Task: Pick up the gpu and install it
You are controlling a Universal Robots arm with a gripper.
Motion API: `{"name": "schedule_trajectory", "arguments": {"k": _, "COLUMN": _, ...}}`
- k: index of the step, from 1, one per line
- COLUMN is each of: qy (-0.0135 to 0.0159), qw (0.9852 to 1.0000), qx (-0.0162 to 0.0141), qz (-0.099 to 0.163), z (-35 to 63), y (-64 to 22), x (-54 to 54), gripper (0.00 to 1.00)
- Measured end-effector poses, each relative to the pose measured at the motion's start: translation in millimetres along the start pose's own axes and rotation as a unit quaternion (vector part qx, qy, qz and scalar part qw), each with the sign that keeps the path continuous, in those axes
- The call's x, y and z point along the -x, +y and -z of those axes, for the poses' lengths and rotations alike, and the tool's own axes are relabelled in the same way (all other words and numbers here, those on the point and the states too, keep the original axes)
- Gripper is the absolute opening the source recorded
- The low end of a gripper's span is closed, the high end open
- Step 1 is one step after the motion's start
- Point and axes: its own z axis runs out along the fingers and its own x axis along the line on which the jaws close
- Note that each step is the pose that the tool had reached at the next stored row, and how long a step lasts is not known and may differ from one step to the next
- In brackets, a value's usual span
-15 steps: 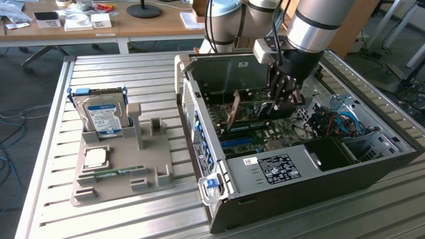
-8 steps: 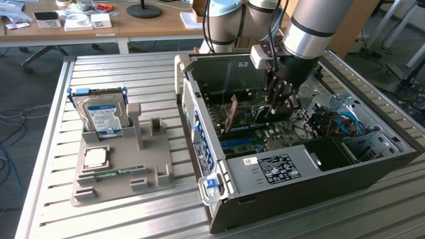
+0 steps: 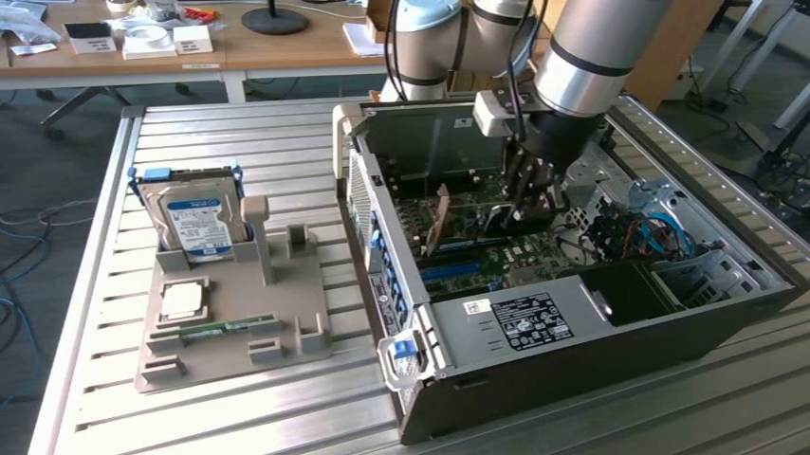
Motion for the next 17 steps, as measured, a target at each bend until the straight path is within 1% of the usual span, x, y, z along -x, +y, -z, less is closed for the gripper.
{"name": "schedule_trajectory", "arguments": {"k": 5, "qy": -0.0002, "qw": 1.0000, "qx": 0.0000, "qz": 0.000, "z": -2.9, "y": 8.2, "x": -0.8, "gripper": 0.27}}
{"name": "schedule_trajectory", "arguments": {"k": 11, "qy": -0.0001, "qw": 1.0000, "qx": 0.0000, "qz": 0.000, "z": -13.3, "y": 10.5, "x": -1.8, "gripper": 0.27}}
{"name": "schedule_trajectory", "arguments": {"k": 17, "qy": -0.0001, "qw": 1.0000, "qx": 0.0000, "qz": 0.000, "z": -19.3, "y": 14.0, "x": -2.5, "gripper": 0.27}}
